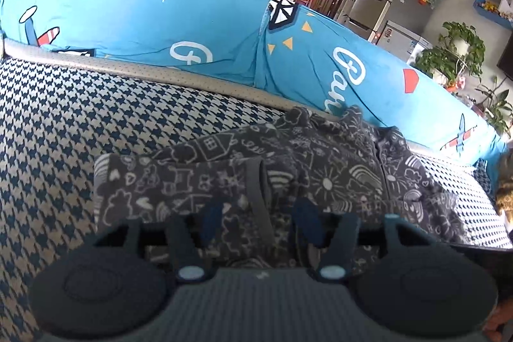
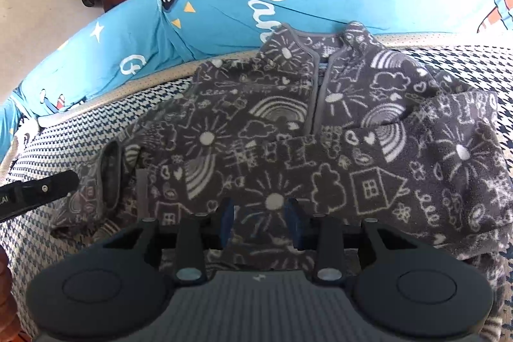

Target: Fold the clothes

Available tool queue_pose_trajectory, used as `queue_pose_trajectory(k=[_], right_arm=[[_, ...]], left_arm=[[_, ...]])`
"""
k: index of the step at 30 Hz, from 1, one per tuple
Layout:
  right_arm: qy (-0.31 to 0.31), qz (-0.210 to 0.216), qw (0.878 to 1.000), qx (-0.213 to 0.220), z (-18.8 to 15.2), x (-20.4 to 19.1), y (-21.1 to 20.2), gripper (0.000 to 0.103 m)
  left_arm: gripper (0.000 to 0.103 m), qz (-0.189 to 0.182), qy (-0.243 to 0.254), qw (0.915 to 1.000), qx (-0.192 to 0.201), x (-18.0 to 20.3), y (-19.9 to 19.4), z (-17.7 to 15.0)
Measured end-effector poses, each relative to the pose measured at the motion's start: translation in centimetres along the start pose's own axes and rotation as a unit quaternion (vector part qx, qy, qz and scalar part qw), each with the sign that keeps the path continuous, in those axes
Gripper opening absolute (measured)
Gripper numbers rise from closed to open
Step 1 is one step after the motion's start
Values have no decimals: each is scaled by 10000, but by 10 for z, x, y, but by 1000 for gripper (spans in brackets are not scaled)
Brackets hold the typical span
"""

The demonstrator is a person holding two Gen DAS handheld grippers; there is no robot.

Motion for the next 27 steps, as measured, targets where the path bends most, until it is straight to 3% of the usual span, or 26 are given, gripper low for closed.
queue_pose_trajectory(k=[3,12,18,23,27], right_arm=[[-54,200,9997,86,2,-9,-1,36],[-415,1174,9920,197,5,-54,6,36],[-639,1675,9837,135,0,-87,21,36],[-881,1742,9807,51,-3,-105,41,36],[-975,1655,9814,39,-1,-110,56,44]], left_arm=[[70,158,-135,9998,65,-16,-5,5],[72,979,-422,9943,12,-48,0,8],[83,1397,-501,9889,51,-61,1,8],[88,1527,-615,9863,84,-67,0,12],[88,1568,-694,9852,63,-71,0,13]])
Point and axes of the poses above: each gripper's, at about its wrist camera, not at the fingertips, and y roughly the way its jaws point, x to its right, z to its top, the point moved 6 cm from there along y, roughly the way its jaws point, and after that the axes turned 10 degrees about z, right-handed, at the moved point
